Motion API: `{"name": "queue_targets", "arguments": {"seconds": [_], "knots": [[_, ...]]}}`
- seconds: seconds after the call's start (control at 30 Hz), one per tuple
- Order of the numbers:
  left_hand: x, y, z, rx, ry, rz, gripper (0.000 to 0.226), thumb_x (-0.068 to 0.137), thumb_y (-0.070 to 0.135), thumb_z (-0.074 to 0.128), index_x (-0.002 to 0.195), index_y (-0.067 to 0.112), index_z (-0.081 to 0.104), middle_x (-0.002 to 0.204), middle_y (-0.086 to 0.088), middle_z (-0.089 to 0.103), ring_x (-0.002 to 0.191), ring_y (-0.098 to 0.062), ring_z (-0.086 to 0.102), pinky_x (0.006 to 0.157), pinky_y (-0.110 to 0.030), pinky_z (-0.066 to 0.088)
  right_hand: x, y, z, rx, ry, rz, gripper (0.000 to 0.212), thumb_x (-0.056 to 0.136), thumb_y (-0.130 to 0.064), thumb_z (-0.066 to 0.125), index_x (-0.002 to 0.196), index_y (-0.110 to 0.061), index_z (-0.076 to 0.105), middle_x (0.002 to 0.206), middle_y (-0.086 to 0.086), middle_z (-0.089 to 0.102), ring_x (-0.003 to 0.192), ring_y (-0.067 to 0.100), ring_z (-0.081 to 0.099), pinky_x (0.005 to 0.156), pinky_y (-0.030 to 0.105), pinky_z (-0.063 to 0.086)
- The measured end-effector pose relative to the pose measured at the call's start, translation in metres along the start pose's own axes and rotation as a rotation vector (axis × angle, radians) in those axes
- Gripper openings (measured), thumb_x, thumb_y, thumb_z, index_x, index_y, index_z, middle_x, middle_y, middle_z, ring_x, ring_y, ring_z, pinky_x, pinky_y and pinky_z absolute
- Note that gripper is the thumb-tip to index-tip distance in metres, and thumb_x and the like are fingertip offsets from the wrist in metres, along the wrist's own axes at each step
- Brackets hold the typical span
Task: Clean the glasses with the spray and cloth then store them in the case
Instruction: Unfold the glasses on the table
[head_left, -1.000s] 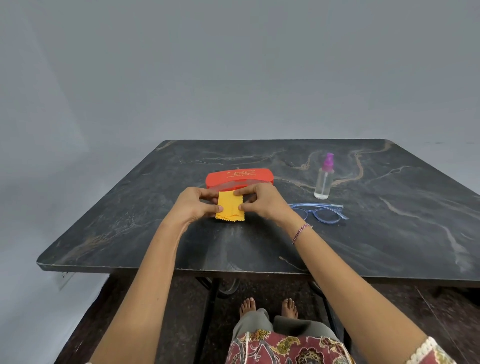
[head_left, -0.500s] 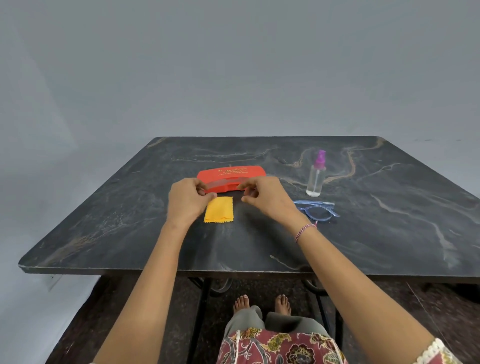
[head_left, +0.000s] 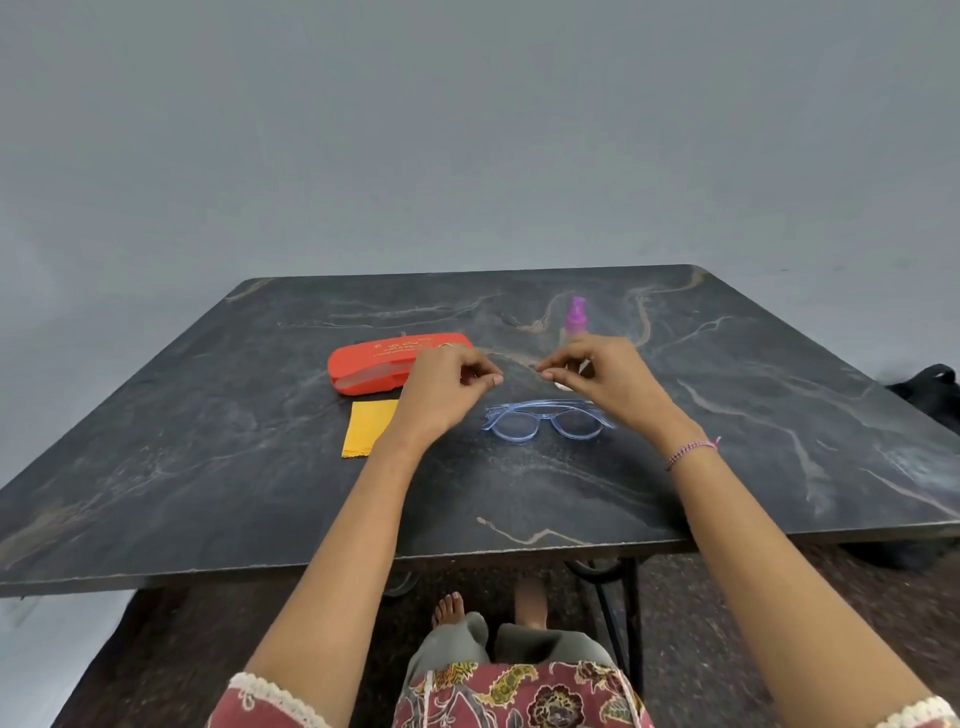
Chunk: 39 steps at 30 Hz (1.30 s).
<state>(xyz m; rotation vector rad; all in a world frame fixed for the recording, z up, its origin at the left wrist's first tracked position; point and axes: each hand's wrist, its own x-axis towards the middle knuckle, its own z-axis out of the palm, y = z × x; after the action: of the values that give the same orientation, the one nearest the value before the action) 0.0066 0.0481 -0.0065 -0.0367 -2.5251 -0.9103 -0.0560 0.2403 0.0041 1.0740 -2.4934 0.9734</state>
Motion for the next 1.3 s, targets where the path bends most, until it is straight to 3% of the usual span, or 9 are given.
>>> {"name": "queue_targets", "arguments": {"seconds": [0.23, 0.33, 0.4, 0.63, 0.77, 0.93, 1.03, 1.2, 1.3], "knots": [[-0.009, -0.007, -0.002, 0.031, -0.107, 0.006, 0.008, 0.080, 0.017, 0.072, 0.087, 0.017, 0.076, 0.078, 0.008, 0.063, 0.063, -0.001, 0.049, 0.059, -0.006, 0.035, -0.011, 0.022, -0.004, -0.067, -0.072, 0.006, 0.010, 0.078, -0.016, 0.075, 0.087, -0.012, 0.076, 0.075, -0.004, 0.059, 0.064, 0.004, 0.051, 0.062, 0.005, 0.039], [-0.010, -0.008, -0.001, 0.009, -0.131, -0.010, 0.008, 0.080, 0.016, 0.072, 0.087, 0.016, 0.076, 0.087, 0.000, 0.069, 0.073, -0.004, 0.057, 0.061, -0.008, 0.042, -0.011, 0.021, -0.004, -0.065, -0.089, -0.008, 0.011, 0.078, -0.016, 0.074, 0.088, -0.013, 0.076, 0.077, -0.004, 0.059, 0.067, 0.007, 0.052, 0.064, 0.006, 0.040], [-0.011, -0.008, -0.001, -0.027, -0.148, -0.035, 0.008, 0.081, 0.015, 0.072, 0.087, 0.014, 0.076, 0.086, -0.002, 0.069, 0.064, -0.007, 0.061, 0.056, -0.011, 0.047, -0.012, 0.021, -0.004, -0.062, -0.099, -0.012, 0.012, 0.078, -0.015, 0.074, 0.089, -0.013, 0.076, 0.077, -0.005, 0.058, 0.066, 0.005, 0.051, 0.064, 0.006, 0.039], [-0.013, -0.004, -0.001, -0.055, -0.183, -0.059, 0.015, 0.083, 0.013, 0.069, 0.096, 0.009, 0.074, 0.091, -0.004, 0.068, 0.061, 0.013, 0.057, 0.053, -0.011, 0.049, -0.012, 0.022, -0.001, -0.098, -0.127, -0.032, 0.015, 0.076, -0.015, 0.075, 0.090, -0.010, 0.075, 0.072, -0.015, 0.050, 0.062, 0.000, 0.047, 0.064, 0.004, 0.037], [-0.014, -0.003, -0.002, -0.071, -0.182, -0.072, 0.014, 0.083, 0.012, 0.068, 0.096, 0.008, 0.074, 0.089, -0.002, 0.067, 0.096, -0.012, 0.064, 0.051, -0.010, 0.048, -0.013, 0.023, -0.001, -0.075, -0.100, -0.031, 0.013, 0.076, -0.017, 0.076, 0.087, -0.011, 0.076, 0.072, -0.011, 0.053, 0.062, 0.002, 0.048, 0.063, 0.005, 0.038], [-0.012, -0.005, -0.002, -0.038, -0.187, -0.076, 0.013, 0.084, 0.012, 0.068, 0.095, 0.010, 0.074, 0.089, -0.003, 0.071, 0.061, -0.005, 0.059, 0.054, -0.010, 0.048, -0.014, 0.025, -0.001, 0.022, -0.042, 0.016, 0.008, 0.075, -0.018, 0.077, 0.083, -0.017, 0.075, 0.073, -0.005, 0.059, 0.068, 0.015, 0.052, 0.062, 0.013, 0.040], [-0.013, -0.006, -0.001, -0.033, -0.175, -0.080, 0.013, 0.084, 0.016, 0.069, 0.095, 0.012, 0.074, 0.083, 0.001, 0.069, 0.054, -0.004, 0.056, 0.053, -0.008, 0.044, -0.013, 0.025, -0.001, 0.074, -0.030, 0.060, 0.008, 0.077, -0.019, 0.075, 0.084, -0.016, 0.075, 0.073, -0.006, 0.058, 0.070, 0.015, 0.055, 0.067, 0.022, 0.044], [-0.014, -0.007, 0.001, 0.096, -0.143, 0.002, 0.012, 0.084, 0.019, 0.068, 0.094, 0.016, 0.075, 0.084, 0.004, 0.066, 0.085, -0.003, 0.054, 0.072, -0.015, 0.038, -0.014, 0.026, -0.002, 0.189, 0.049, 0.123, 0.006, 0.078, -0.017, 0.074, 0.084, -0.015, 0.073, 0.079, -0.013, 0.064, 0.074, 0.006, 0.058, 0.068, 0.008, 0.043], [-0.016, -0.007, 0.002, 0.185, -0.118, 0.033, 0.011, 0.083, 0.025, 0.068, 0.092, 0.022, 0.074, 0.087, 0.004, 0.066, 0.081, -0.009, 0.059, 0.073, -0.027, 0.048, -0.014, 0.024, -0.004, 0.294, 0.102, 0.172, 0.007, 0.080, -0.016, 0.071, 0.086, -0.012, 0.071, 0.077, -0.013, 0.065, 0.067, -0.004, 0.058, 0.068, 0.007, 0.044]]}}
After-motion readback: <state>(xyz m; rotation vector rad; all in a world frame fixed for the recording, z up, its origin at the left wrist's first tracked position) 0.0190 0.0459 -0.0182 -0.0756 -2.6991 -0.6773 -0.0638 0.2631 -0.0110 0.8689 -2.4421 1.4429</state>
